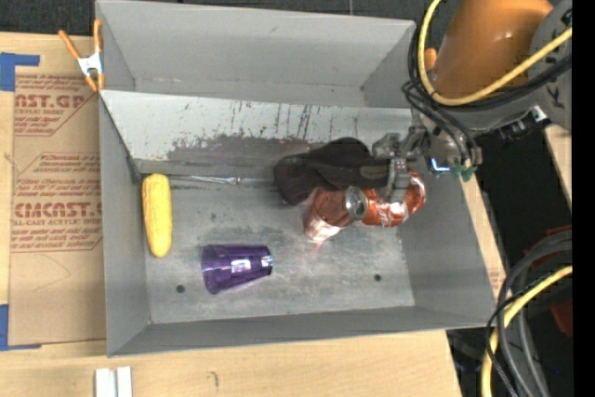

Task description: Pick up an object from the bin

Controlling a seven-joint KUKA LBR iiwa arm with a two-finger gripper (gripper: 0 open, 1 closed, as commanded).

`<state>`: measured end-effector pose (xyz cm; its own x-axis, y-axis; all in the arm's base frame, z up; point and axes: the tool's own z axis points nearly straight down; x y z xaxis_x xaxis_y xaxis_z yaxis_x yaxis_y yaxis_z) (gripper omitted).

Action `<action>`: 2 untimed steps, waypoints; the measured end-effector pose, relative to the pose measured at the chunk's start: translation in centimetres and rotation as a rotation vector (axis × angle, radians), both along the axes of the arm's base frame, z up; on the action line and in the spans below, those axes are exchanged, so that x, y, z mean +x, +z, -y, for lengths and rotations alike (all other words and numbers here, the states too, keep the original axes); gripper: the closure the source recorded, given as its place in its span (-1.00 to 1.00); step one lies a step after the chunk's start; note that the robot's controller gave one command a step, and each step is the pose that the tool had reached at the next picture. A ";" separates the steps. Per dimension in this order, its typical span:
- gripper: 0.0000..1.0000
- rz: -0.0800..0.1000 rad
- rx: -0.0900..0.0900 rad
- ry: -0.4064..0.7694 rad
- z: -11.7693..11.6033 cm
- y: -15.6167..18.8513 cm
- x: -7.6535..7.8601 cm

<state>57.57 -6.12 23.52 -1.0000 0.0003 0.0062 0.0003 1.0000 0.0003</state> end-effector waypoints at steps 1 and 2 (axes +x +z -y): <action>-1.00 0.008 -0.001 0.001 0.0 0.5 0.1; -1.00 0.011 0.000 0.128 -1.2 -4.4 0.4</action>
Offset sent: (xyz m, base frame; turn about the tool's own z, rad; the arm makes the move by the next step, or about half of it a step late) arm 0.0084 0.0377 -0.1652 -0.4270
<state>57.98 -4.97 19.09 -0.9919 -0.1270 -0.0047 -0.1270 0.9919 -0.0008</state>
